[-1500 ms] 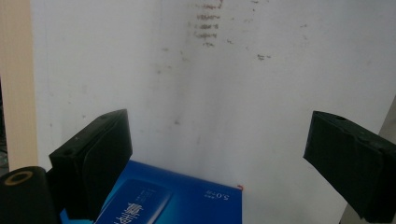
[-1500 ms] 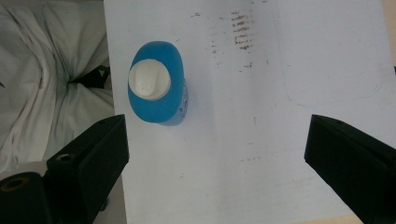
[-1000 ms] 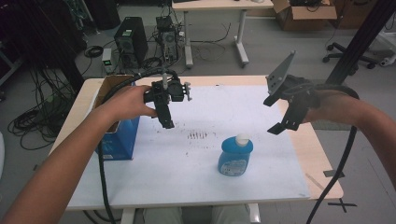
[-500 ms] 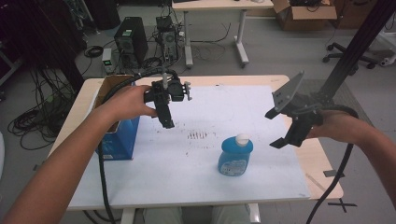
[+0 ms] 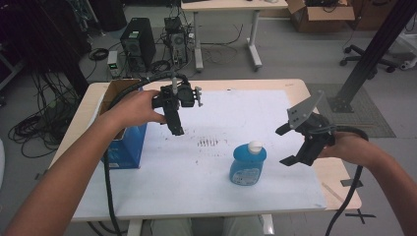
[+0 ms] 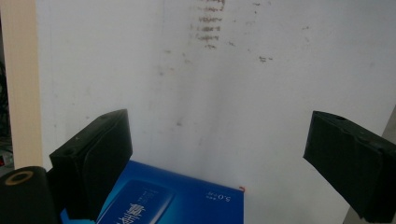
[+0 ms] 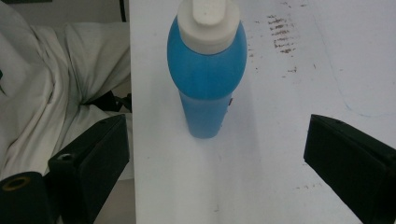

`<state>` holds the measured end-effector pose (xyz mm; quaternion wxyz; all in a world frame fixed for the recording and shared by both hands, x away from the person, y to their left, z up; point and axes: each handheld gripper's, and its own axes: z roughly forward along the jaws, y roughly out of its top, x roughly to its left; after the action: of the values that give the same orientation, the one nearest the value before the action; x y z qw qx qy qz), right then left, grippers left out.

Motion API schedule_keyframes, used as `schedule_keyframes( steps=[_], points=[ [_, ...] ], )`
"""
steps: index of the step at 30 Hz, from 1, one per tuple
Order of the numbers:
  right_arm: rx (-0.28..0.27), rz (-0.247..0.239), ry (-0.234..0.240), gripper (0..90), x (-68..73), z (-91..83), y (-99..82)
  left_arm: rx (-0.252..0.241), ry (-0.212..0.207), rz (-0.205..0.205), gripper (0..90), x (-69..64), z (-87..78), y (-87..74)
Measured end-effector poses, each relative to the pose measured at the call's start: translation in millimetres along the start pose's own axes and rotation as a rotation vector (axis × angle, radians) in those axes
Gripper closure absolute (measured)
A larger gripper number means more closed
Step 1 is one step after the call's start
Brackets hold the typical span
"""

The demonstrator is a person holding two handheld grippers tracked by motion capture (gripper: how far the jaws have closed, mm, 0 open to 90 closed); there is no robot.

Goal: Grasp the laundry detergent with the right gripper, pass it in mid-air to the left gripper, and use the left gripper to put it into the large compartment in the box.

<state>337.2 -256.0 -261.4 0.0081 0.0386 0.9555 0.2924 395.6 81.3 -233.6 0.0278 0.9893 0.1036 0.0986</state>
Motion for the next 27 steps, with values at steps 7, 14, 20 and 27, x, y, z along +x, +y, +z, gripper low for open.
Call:
schedule_keyframes(
  steps=[7, 14, 20, 27],
  points=[
    [-0.078, 0.018, 0.003, 6.5, -0.6, 10.5, -12.1, -0.005, 0.001, -0.001, 8.0, 0.5, 0.3, 0.9],
    [-0.131, 0.023, 0.013, 6.3, -1.5, 24.1, -21.3, 0.0, 0.003, 0.001, 8.0, 0.0, 0.3, 1.1],
    [-0.172, 0.031, 0.017, 6.3, -1.7, 31.5, -28.8, 0.001, 0.005, -0.002, 8.0, 0.1, -0.4, 0.1],
    [-0.236, 0.047, 0.016, 6.0, -1.6, 44.9, -45.1, 0.0, 0.008, -0.01, 8.0, 1.2, 0.4, -0.8]
  ],
)
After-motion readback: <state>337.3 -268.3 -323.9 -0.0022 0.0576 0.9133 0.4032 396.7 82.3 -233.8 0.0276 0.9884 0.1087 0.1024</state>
